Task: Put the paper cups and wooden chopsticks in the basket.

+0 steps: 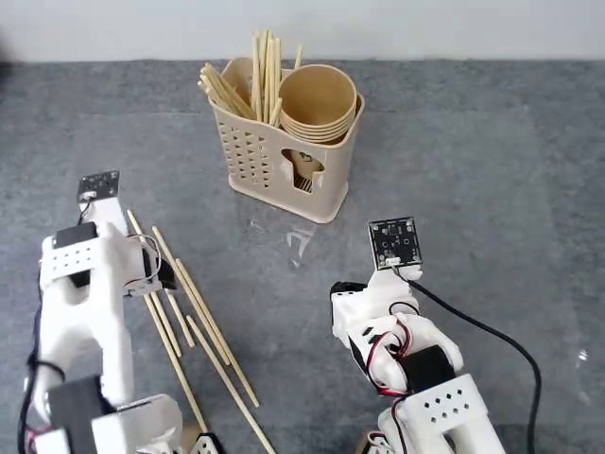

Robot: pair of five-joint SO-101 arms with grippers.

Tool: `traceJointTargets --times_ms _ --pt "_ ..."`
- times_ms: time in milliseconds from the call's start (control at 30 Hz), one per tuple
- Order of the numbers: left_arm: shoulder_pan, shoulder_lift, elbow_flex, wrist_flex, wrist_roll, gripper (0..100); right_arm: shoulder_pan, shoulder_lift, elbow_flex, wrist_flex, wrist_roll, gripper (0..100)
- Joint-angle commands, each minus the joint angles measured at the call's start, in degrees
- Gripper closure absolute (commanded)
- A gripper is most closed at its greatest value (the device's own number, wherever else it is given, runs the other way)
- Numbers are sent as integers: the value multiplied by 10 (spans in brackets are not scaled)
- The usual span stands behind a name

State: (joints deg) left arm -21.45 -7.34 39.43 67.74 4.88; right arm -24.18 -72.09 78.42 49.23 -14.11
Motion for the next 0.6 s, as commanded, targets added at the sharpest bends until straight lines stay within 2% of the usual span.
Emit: traceJointTargets --times_ms 0,367,433,567 --pt "4 32 -31 -28 9 750 -1 -9 -2 -7 6 990" --pt "4 99 -29 -71 11 759 -1 -9 5 -12 6 990" --pt "4 117 -28 -82 11 803 -1 -9 5 -12 6 990" --pt "9 132 -36 -84 11 964 -1 -9 5 -12 6 990"
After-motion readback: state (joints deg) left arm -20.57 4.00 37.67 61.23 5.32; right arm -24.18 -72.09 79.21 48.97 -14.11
